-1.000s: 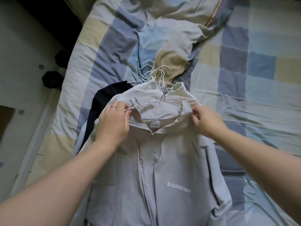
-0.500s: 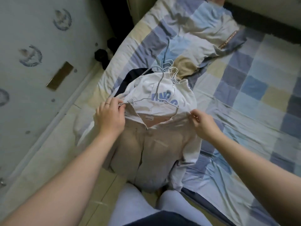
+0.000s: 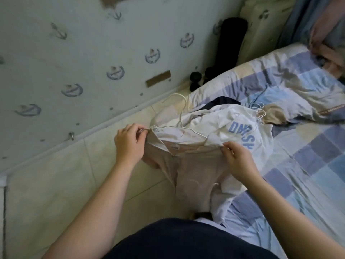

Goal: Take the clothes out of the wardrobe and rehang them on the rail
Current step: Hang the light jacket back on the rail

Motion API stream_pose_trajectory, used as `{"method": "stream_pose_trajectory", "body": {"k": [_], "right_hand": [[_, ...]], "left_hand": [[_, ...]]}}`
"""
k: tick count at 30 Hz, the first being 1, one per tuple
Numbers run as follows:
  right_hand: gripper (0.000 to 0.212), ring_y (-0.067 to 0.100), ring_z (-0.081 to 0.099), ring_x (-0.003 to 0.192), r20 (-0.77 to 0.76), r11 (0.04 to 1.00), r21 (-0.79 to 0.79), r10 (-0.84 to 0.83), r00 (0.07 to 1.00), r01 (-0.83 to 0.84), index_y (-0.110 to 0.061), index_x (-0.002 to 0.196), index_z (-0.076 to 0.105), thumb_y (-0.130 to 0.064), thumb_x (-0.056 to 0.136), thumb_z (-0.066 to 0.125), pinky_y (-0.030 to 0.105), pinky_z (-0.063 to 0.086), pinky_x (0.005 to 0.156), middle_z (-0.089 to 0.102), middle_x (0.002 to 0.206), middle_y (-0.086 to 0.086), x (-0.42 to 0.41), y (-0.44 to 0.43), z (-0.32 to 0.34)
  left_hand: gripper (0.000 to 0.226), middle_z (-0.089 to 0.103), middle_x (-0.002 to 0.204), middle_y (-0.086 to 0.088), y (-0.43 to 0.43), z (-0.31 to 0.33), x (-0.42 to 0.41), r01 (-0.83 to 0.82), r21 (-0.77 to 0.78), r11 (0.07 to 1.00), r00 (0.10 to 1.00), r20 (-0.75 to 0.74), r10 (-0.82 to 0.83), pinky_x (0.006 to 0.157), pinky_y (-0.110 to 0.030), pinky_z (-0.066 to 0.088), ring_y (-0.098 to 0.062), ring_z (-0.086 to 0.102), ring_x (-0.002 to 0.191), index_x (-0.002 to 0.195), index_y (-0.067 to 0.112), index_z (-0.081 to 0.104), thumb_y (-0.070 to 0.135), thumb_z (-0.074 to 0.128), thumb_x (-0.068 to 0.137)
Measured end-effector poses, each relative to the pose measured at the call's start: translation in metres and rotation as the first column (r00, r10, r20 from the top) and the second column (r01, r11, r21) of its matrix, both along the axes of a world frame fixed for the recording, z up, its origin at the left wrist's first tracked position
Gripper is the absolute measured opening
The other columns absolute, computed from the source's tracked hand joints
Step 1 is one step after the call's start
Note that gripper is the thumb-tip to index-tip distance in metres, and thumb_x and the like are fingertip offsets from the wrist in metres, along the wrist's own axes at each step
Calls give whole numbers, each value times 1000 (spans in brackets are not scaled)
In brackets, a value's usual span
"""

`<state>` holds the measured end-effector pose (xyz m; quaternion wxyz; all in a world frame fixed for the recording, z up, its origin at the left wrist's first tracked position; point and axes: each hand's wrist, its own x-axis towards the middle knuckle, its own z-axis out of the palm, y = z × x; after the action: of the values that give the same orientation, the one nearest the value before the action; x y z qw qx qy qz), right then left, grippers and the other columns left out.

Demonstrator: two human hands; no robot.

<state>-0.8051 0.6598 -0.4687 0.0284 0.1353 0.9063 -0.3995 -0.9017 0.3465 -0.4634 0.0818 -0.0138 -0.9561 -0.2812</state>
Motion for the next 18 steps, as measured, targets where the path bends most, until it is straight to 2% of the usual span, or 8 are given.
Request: {"method": "stream_pose_trajectory", "body": {"k": [3,6,8,14,18], "right_hand": [[19,13,51,90,-62,997,45,73,995,-70,-9,109,67,-19,98,54,24,34,76,59,96,-4,8,-52,16],[17,20,57,92,-127,994,69,93,987,-85,-12,107,68,-19,98,55,28,38,77,63,96,0,26,-110,27],[16,18,57,91,-162,993,71,103,981,-93,-13,107,68,-18,98,55,27,39,77,62,96,0,45,-149,33],[16,13,54,91,-174,982,79,180,968,-169,-18,108,66,-21,99,53,20,37,76,61,101,-2,97,-252,50],[16,12,53,90,-199,961,110,273,941,-255,-17,108,67,-21,98,54,21,38,80,62,102,-1,127,-298,70]], "left_hand": [[7,70,97,1,-62,8,37,-58,37,998,998,-16,59,84,-45,47,-32,56,94,94,19,67,25,63,94],[11,70,96,3,-122,18,79,-127,130,983,990,-42,133,85,-46,50,-28,61,94,95,21,69,29,62,94],[7,70,95,2,-159,24,107,-150,171,974,984,-66,164,85,-44,50,-27,63,91,96,21,69,26,64,94],[7,70,95,-2,-261,36,183,-228,210,951,965,-78,249,82,-47,53,-30,64,90,97,20,70,24,67,92],[5,70,93,-2,-309,50,233,-274,242,931,945,-111,307,80,-49,53,-32,62,89,95,21,69,24,67,93]]}}
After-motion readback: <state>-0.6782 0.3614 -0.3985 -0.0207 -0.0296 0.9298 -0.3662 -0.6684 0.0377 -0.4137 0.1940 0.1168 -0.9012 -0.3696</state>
